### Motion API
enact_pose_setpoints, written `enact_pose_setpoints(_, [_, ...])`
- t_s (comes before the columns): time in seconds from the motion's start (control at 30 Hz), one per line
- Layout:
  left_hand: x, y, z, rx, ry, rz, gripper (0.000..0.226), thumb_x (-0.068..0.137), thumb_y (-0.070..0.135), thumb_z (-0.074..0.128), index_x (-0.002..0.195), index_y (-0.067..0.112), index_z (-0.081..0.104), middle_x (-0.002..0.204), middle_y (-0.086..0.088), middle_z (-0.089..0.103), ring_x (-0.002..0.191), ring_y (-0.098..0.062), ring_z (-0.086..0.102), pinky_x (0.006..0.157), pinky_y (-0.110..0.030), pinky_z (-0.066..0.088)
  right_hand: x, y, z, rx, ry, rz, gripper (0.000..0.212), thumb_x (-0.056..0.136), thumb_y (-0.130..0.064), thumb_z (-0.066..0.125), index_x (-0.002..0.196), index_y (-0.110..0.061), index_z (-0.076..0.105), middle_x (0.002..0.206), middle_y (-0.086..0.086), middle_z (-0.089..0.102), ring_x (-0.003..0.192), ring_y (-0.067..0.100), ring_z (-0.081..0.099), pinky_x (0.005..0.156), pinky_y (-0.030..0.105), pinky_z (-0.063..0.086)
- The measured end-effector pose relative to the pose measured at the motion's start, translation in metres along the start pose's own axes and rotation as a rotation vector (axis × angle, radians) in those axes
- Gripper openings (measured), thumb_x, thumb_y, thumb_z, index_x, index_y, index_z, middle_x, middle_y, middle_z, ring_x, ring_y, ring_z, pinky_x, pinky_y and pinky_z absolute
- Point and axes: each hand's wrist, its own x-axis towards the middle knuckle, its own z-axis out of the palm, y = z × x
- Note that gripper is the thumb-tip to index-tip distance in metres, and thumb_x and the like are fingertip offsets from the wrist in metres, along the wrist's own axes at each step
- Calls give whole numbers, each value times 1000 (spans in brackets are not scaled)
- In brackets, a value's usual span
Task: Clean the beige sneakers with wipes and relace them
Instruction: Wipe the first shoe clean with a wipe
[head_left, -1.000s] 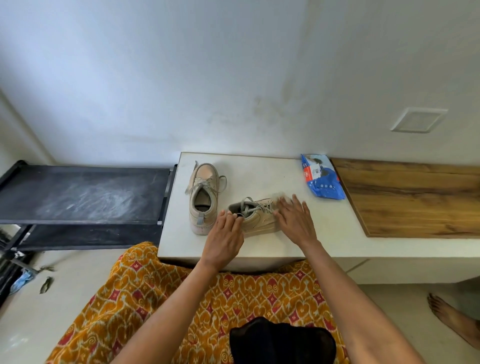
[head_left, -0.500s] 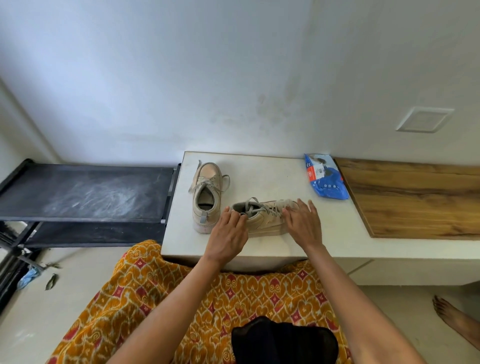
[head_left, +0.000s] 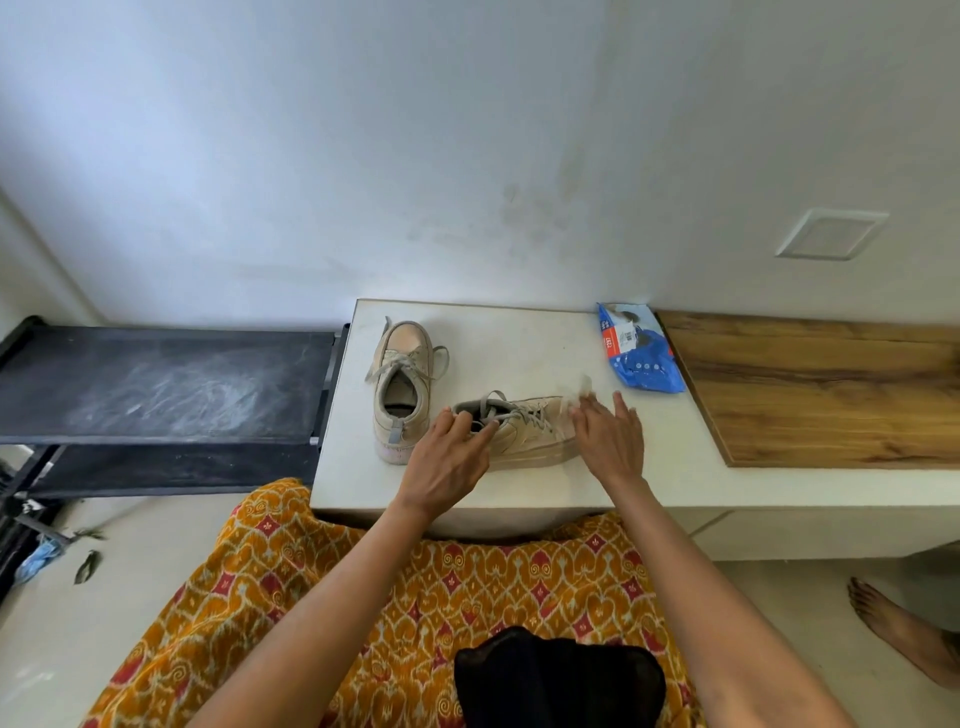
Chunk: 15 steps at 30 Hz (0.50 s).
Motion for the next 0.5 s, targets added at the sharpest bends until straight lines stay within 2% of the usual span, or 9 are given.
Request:
enact_pose_setpoints(0.1, [0, 0, -3, 19, 47, -2, 40, 91, 28, 41, 127, 13, 51, 89, -9, 52, 82, -24, 48, 83, -34, 44, 12, -21, 6, 146, -140, -9, 50, 102, -42, 22, 144, -19, 38, 152, 0, 33, 145, 26, 16, 116, 45, 15])
enact_pose_setpoints(0.2, [2, 2, -7, 23, 61, -17, 38, 90, 26, 42, 124, 14, 55, 87, -7, 52, 79, -23, 46, 75, -32, 43, 16, -36, 15, 282, -145, -99, 46, 102, -40, 25, 136, -21, 50, 147, 3, 43, 143, 22, 24, 116, 42, 15])
enact_pose_setpoints(0.3, [8, 2, -11, 32, 63, -27, 30, 90, 24, 41, 111, 16, 63, 82, -4, 52, 71, -20, 44, 64, -28, 41, 13, -33, 12, 229, -78, -139, 45, 102, -37, 29, 125, -15, 61, 133, 9, 57, 135, 23, 37, 113, 40, 20])
enact_pose_setpoints(0.4, [16, 0, -11, 55, 38, -28, 25, 92, 25, 43, 97, 18, 66, 80, -1, 52, 70, -17, 40, 62, -27, 38, 16, -27, 4, 245, -49, -54, 37, 101, -23, 36, 125, -7, 59, 128, 13, 59, 127, 27, 43, 105, 36, 31])
enact_pose_setpoints(0.5, [17, 0, -9, 56, 34, -32, 23, 91, 27, 44, 94, 18, 65, 80, -1, 51, 70, -17, 40, 61, -27, 39, 21, -37, 1, 337, -103, -21, 35, 99, -15, 42, 131, -7, 54, 130, 15, 57, 124, 25, 47, 101, 31, 36])
